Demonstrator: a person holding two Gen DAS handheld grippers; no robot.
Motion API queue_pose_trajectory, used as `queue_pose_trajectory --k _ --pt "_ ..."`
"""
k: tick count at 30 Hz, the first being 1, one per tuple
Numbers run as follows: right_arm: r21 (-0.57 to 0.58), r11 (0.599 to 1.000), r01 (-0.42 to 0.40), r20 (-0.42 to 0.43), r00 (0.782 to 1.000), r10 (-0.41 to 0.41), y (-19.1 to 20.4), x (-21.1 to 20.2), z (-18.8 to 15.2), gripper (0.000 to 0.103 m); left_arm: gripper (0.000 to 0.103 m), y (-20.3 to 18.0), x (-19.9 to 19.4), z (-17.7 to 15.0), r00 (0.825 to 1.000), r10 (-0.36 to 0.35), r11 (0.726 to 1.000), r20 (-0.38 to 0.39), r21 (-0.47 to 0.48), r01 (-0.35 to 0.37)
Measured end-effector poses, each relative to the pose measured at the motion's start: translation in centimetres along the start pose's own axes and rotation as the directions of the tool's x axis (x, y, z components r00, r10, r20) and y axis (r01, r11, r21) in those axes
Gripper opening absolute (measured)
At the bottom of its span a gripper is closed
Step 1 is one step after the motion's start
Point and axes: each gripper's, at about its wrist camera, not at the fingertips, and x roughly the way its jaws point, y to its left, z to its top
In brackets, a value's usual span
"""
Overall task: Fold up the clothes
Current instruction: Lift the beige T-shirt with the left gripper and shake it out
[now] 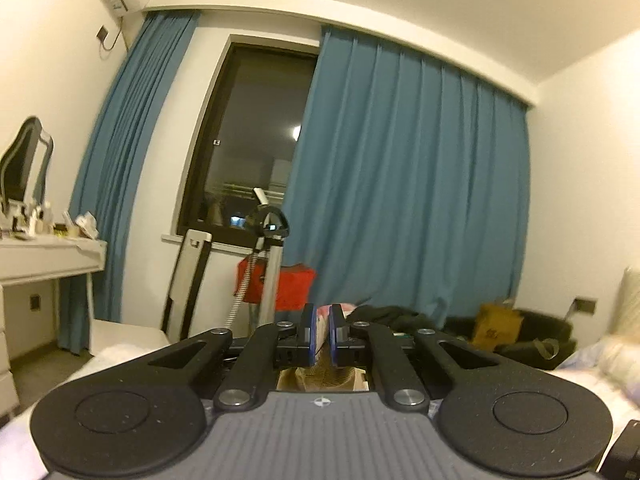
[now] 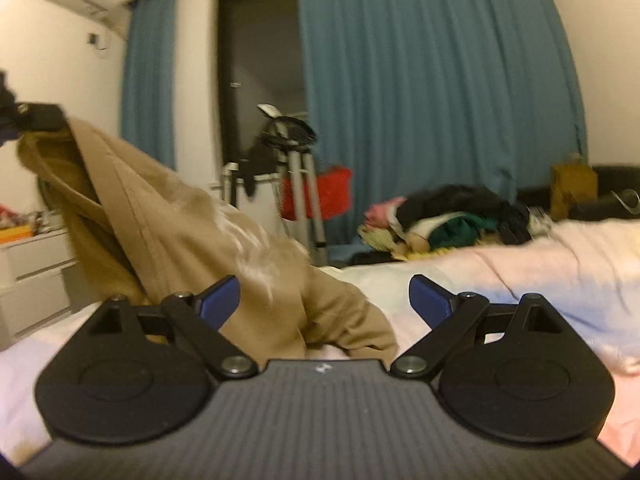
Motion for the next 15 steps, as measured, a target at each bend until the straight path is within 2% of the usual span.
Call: queue_pose_trajectory --k 4,7,10,13,15 --pt "-0.045 0.996 -0.071 0.029 0.997 0.072 2.6 -2.6 1.3 0.093 0.003 1.1 -1.9 0.6 1.000 -0.023 0.999 0.000 -0.030 0.023" --pt "-0.022 0.990 -0.139 0.002 0.990 0.139 4.6 -3.4 2.6 0.093 0.003 2.0 -2.4 0.4 0.999 -0.028 0.999 -0.036 -0.026 0.027" --pt "-0.014 0.990 -0.143 -0.112 0.984 0.141 6.9 -2.4 3.1 0.093 0.003 3.0 -2.2 0.1 0.997 -0.017 1.000 -0.074 -0.019 0.016" --pt "-0.005 0.993 -0.121 -0.199 0.973 0.117 8.2 -0.9 2.0 0.093 0.003 5.0 -1.7 -0.4 0.992 0.006 0.997 -0.126 -0.074 -0.015" --pt "0.007 0.989 -0.148 -0.234 0.961 0.145 8.5 0.0 0.8 0.093 0.003 6.2 -1.3 -0.6 0.987 0.012 0.992 -0.158 -0.126 -0.032"
